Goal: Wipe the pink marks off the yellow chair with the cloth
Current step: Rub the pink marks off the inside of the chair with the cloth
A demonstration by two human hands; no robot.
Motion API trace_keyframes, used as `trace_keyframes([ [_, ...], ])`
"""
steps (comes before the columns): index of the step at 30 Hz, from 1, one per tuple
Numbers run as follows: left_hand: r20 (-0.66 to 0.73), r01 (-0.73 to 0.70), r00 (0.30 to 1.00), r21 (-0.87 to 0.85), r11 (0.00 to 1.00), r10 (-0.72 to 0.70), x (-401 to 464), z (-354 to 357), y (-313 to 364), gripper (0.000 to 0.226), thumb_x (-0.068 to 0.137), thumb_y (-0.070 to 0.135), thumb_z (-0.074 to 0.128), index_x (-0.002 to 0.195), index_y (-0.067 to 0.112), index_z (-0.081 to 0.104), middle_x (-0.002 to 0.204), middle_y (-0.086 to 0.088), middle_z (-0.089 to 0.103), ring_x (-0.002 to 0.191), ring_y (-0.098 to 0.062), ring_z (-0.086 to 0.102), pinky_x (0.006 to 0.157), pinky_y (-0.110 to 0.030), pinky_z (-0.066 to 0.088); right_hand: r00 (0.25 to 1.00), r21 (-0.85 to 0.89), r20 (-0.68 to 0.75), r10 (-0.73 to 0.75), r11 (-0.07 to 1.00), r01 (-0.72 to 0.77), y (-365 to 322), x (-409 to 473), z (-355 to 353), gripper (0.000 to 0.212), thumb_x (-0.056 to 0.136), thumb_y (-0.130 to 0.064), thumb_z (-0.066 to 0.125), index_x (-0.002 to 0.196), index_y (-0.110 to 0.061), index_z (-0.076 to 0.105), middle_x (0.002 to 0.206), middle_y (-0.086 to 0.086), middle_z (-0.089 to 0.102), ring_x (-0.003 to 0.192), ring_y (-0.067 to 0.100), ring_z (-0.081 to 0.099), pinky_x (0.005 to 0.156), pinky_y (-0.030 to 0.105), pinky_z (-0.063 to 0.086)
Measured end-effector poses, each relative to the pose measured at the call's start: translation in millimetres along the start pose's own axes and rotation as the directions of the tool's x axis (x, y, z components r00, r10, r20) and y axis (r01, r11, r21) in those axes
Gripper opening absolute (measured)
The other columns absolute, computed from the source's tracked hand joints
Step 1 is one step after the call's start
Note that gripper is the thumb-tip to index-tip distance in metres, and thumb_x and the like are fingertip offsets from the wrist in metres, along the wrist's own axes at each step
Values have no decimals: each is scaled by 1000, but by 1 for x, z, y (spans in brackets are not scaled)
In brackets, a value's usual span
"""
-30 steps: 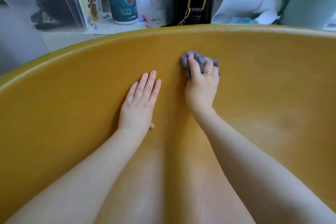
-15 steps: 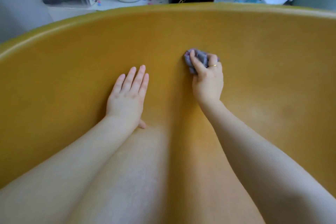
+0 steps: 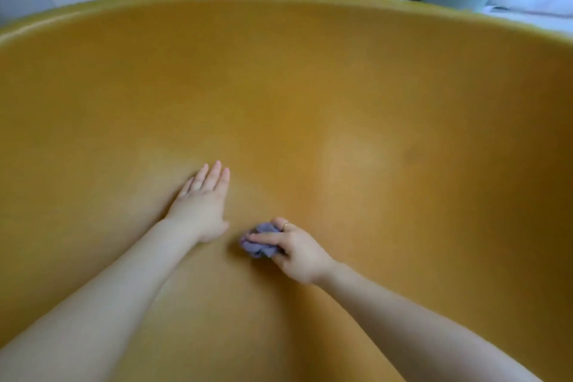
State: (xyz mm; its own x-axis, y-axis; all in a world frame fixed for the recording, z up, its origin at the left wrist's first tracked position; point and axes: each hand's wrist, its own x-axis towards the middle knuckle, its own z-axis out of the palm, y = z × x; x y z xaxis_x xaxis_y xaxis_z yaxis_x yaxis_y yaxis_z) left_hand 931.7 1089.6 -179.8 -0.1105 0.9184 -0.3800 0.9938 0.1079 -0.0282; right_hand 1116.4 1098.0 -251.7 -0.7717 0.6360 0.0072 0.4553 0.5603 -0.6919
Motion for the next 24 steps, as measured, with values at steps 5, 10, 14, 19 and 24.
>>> trace_keyframes([
  [5, -24, -128, 992, -120, 984, 126, -14, 21, 68, 78, 94, 36, 47, 151, 14, -3, 158, -3, -13, 146, -19, -7, 117, -33, 3, 950, -46, -205, 234, 968, -248, 17, -79, -68, 41, 87, -2, 55, 124, -18, 58, 100, 10, 47, 91, 24, 51, 79, 20, 37],
  [10, 44, -332, 940, -109, 937, 338, -33, 43, 153, 96, 85, 57, 54, 151, 16, -2, 157, -3, -17, 146, -18, -5, 117, -32, 3, 952, -580, -153, 266, 755, -305, 30, -155, -131, 39, 89, -10, 50, 125, -26, 56, 110, 13, 50, 96, 33, 50, 79, 33, 42],
  [14, 154, -387, 912, 22, 922, 380, -46, 59, 195, 118, 68, 71, 61, 151, 18, -6, 156, -6, -21, 145, -22, -8, 118, -35, 0, 878, -799, -369, 307, 378, -468, 31, -189, -206, 29, 97, -22, 38, 121, -20, 54, 117, 11, 44, 106, 31, 42, 81, 36, 32],
  [19, 291, -388, 892, 97, 916, 347, -57, 79, 205, 129, 63, 70, 66, 149, 17, -14, 155, -3, -24, 145, -22, -11, 119, -37, 3, 701, -738, -527, 481, 150, -657, 59, -233, -238, 31, 99, -25, 37, 124, -18, 52, 122, 13, 43, 109, 32, 42, 88, 40, 36],
  [24, 287, -372, 888, -8, 928, 359, -58, 85, 199, 128, 64, 64, 71, 149, 20, -15, 154, 2, -26, 145, -18, -13, 117, -36, 10, 732, -558, -279, 621, 516, -650, 47, -230, -106, 32, 96, -22, 37, 126, -18, 49, 121, 12, 43, 106, 33, 45, 86, 37, 37],
])
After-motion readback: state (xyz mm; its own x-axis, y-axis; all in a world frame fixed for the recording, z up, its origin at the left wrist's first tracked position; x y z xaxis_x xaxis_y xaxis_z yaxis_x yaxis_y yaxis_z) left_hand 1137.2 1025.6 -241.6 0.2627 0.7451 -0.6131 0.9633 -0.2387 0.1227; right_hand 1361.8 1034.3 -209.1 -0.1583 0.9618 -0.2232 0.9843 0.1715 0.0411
